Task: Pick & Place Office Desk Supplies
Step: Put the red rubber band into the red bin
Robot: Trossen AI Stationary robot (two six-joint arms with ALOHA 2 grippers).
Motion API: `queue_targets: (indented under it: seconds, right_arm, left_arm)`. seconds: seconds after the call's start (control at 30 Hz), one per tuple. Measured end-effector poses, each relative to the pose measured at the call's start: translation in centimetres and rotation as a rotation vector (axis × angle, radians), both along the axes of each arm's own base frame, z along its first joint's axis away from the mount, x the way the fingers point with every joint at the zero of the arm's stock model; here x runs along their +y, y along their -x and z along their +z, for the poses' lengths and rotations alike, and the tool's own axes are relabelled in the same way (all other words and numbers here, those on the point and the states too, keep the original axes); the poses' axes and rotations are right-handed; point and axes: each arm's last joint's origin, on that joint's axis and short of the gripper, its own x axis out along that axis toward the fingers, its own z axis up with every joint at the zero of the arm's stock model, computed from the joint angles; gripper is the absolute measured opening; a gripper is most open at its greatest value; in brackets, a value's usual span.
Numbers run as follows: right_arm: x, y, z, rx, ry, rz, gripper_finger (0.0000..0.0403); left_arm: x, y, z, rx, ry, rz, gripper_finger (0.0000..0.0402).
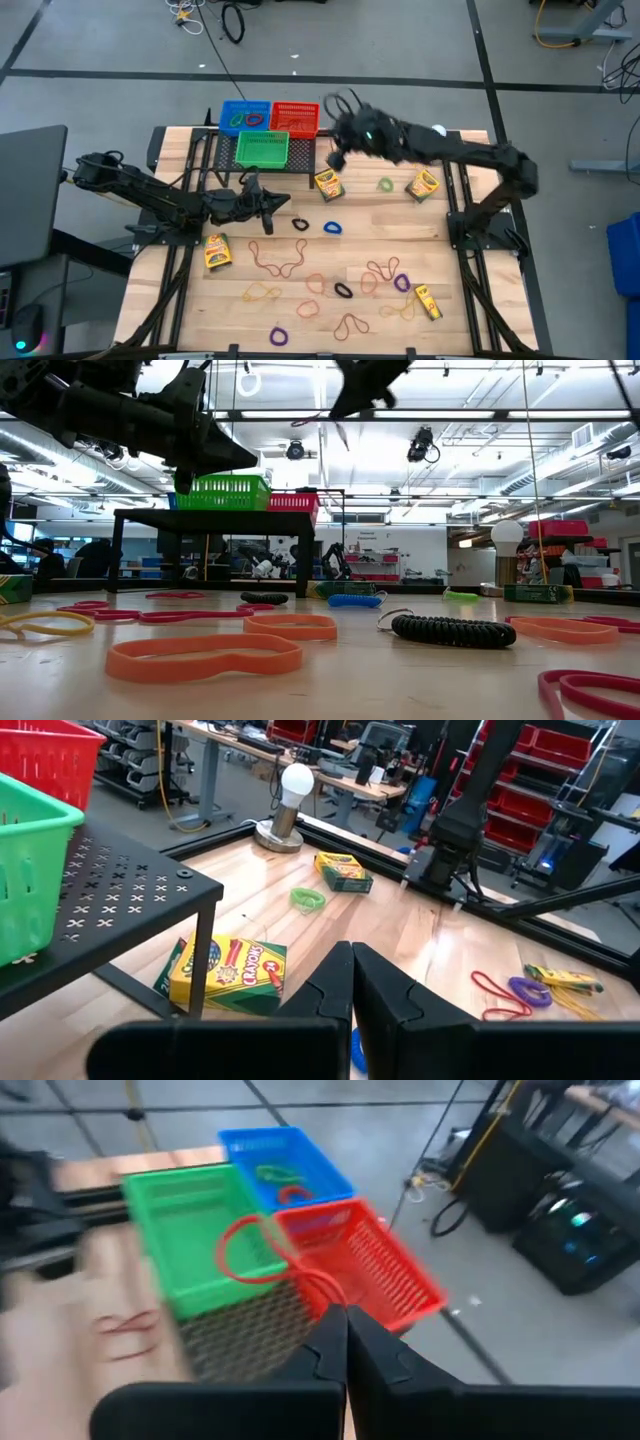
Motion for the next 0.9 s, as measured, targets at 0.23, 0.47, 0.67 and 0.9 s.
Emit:
queue_targets:
  seconds: [0.23,0.47,0.67,0.9]
  right_arm:
    - [-6.1,-4.0,-0.3,0.034,0.084,0.034,0.0000]
    - [-10.0,-6.6,-3.6,-0.012,0.077,0.050,0.0000]
    - [-11.1,-7.8,-6.2,0.000,0.027,0.067,0.0001]
    - [-11.3,-8.3,-7.4,0.013,0.017,0.065,0.0009]
  left_arm:
    - [0.0,0.0,0.0,0.000,0.000,0.000,0.0007]
    - [0.0,0.0,-0.1,0.009,-0.003,0.000,0.0007]
    - [0.0,0.0,-0.1,0.009,-0.004,0.000,0.0007]
    - [0.0,0.0,-0.1,0.010,-0.005,0.000,0.0007]
